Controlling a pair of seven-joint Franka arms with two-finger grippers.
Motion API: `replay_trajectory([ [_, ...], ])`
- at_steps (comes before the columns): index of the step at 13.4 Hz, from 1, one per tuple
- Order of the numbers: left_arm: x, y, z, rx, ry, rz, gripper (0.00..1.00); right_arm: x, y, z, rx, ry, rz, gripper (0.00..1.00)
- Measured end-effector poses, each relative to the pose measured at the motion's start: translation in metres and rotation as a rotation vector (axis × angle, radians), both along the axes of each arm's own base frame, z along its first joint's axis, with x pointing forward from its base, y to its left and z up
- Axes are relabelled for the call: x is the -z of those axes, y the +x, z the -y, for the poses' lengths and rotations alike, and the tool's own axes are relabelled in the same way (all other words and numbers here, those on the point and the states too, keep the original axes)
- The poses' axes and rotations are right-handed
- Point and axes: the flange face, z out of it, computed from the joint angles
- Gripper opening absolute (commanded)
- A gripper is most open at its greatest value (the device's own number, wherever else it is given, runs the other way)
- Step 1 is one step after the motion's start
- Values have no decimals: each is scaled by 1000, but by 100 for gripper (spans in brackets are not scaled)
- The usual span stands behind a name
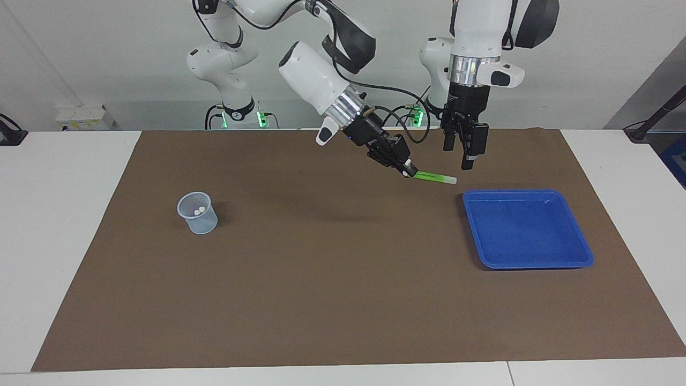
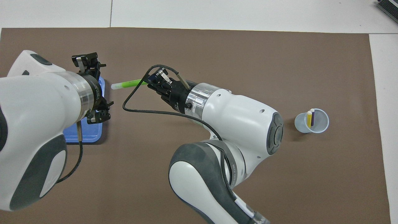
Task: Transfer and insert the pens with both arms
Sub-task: 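Carry the green pen to the cup while the left gripper returns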
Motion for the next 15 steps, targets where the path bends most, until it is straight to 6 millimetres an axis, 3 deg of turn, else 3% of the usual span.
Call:
replay_trajectory([
  [4, -3, 3, -11, 41, 27, 8, 100, 19, 20, 35, -214, -168, 11, 0],
  [7, -4, 15, -47, 177, 88, 0, 100, 30, 21, 62, -410, -425, 6, 0],
  [11, 2, 34, -132, 467, 107, -34, 100, 45, 18, 118, -738, -713, 27, 0],
  [15, 9, 33, -226, 771, 195, -74, 100, 46, 19, 182, -1081, -979, 46, 0],
])
